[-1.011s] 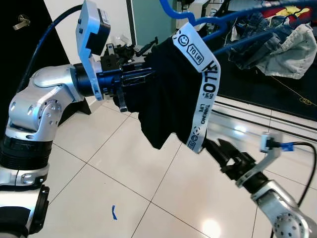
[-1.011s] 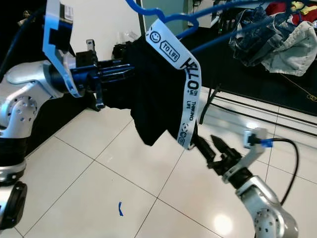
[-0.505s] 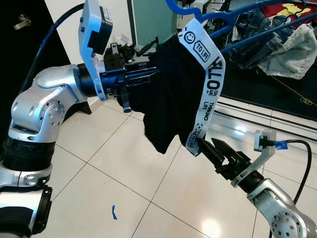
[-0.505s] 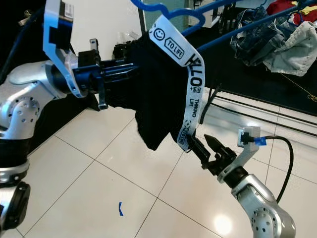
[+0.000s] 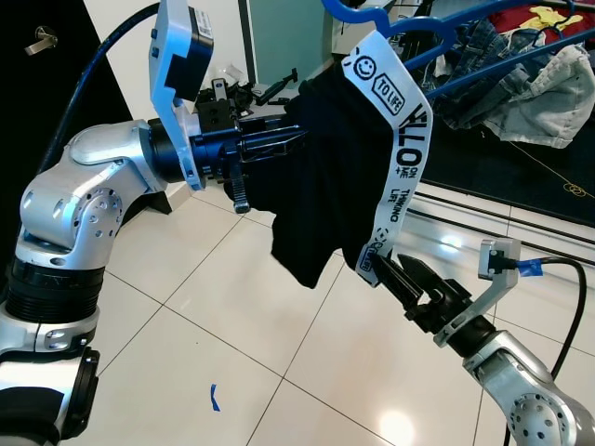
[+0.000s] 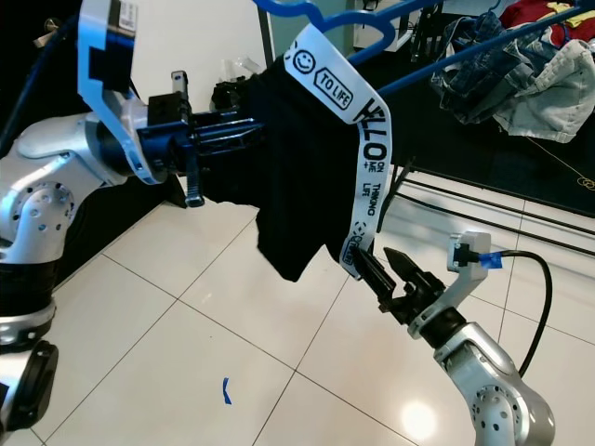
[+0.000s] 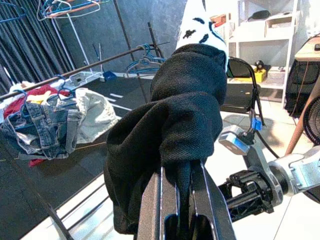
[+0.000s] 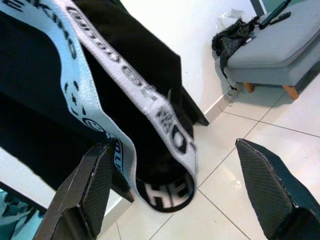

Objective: Hang hanger

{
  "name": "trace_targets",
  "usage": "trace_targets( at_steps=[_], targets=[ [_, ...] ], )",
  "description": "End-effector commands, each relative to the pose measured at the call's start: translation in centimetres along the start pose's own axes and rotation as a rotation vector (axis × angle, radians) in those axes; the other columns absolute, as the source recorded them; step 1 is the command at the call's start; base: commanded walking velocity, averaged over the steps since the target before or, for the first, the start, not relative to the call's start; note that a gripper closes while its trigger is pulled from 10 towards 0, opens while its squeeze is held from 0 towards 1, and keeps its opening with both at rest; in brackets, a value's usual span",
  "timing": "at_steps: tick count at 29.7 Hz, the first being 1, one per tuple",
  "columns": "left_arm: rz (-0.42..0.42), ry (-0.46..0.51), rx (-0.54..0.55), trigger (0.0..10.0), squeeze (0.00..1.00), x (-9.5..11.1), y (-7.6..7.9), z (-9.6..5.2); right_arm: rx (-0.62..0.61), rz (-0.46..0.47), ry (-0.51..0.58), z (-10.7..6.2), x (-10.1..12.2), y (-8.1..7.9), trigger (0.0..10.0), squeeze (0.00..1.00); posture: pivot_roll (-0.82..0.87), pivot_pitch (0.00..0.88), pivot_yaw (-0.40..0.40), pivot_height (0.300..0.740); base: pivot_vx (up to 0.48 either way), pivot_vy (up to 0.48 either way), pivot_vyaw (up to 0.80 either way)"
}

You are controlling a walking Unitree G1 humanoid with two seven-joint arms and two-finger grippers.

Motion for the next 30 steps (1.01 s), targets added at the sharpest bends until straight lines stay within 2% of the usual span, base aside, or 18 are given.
trace_targets(
  at_steps=[1, 7, 17, 30],
  targets=[
    [0.012, 0.018, -0.007, 0.0, 0.0, 0.6, 0.2, -0.2, -0.018, 0.025, 0.025, -0.4, -0.1, 0.3, 10.0, 0.0, -0.04, 0.104, 0.064, 0.74, 0.0, 0.0, 0.0],
    [0.01, 0.02, -0.007, 0.0, 0.0, 0.7, 0.3, -0.3, -0.016, 0.036, 0.046, -0.9, 0.1, 0.2, 10.0, 0.0, -0.04, 0.108, 0.066, 0.74, 0.0, 0.0, 0.0],
    [0.006, 0.018, -0.003, 0.0, 0.0, 0.7, 0.2, -0.3, -0.058, 0.049, 0.072, -1.4, 0.4, 1.0, 10.0, 0.0, -0.03, 0.113, 0.067, 0.74, 0.0, 0.0, 0.0],
    [0.004, 0.018, -0.006, 0.0, 0.0, 0.7, 0.3, -0.2, -0.09, 0.042, 0.036, -1.2, -0.3, 1.4, 10.0, 0.0, -0.03, 0.114, 0.066, 0.74, 0.0, 0.0, 0.0]
  ],
)
Point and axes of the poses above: a point about 5 cm out from each wrist's last joint towards the gripper, its own z axis pointing out of the wrist towards the gripper, its own x axis along the axis of the wrist's last joint, y = z × x, the point moved 2 cm from there along z, pointing out of the wrist towards the gripper, and after that the axes turned 14 degrees about -z, right-handed, at the moved point
